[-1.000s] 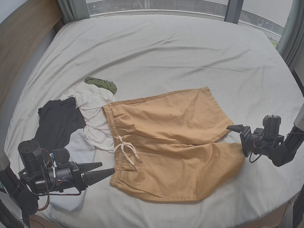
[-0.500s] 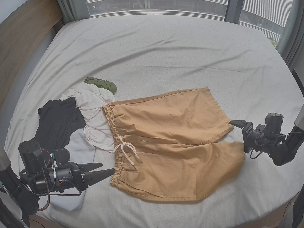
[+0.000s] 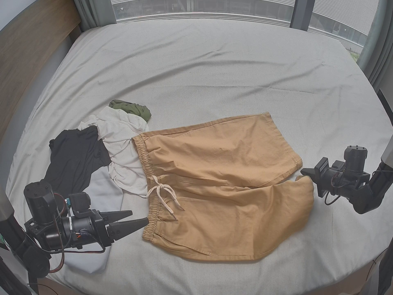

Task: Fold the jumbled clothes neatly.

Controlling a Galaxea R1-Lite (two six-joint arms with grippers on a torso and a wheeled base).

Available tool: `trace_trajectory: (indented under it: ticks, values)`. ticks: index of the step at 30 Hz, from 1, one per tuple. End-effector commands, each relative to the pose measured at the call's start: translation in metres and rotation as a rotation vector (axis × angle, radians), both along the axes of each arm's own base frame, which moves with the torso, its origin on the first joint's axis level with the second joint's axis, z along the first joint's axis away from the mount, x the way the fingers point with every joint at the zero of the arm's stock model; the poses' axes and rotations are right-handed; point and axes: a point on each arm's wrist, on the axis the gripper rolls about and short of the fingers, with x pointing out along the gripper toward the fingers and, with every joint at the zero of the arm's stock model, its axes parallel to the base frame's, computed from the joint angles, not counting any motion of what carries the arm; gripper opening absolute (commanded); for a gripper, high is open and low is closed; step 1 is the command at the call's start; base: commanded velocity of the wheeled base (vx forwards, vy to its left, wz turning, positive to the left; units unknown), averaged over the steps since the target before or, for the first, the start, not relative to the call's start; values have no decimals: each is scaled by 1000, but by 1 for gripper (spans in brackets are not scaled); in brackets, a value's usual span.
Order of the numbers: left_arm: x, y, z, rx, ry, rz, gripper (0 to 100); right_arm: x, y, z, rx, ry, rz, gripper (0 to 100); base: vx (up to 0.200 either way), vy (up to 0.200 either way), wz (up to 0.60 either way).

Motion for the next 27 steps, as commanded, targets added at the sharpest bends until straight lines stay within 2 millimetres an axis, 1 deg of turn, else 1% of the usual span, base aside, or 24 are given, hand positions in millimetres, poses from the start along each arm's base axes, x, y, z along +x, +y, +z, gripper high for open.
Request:
trace_trajectory:
  ticks: [1,3,4,11,14,16,17,20,22,27]
  values:
    - [0,0,0,0,0,-2,100,2,-3,3,-2,-34,-12,0,0,0,0]
    - [0,0,0,0,0,-2,100,3,-5,4,-3,-54,-18,0,0,0,0]
    - [0,0,0,0,0,-2,100,6,-9,1,-4,-71,-30,0,0,0,0]
    - [0,0,0,0,2,-2,100,7,-14,-5,-11,-68,-44,0,0,0,0]
    - [0,0,0,0,2,-2,100,4,-17,-8,-40,-53,-41,0,0,0,0]
    - [0,0,-1,1,3,0,100,-3,-17,-16,-91,-11,-17,0,0,0,0]
    - [1,-1,-1,1,4,-2,100,-5,-17,-19,-112,5,-6,100,0,0,0]
    - [1,-1,-3,3,10,-2,100,-13,-15,-28,-176,64,37,100,0,0,0]
    - [1,-1,-3,2,9,-2,100,-18,-12,-30,-180,96,52,100,0,0,0]
    - [1,-1,-3,2,9,-2,100,-24,-5,-29,-180,130,79,100,0,0,0]
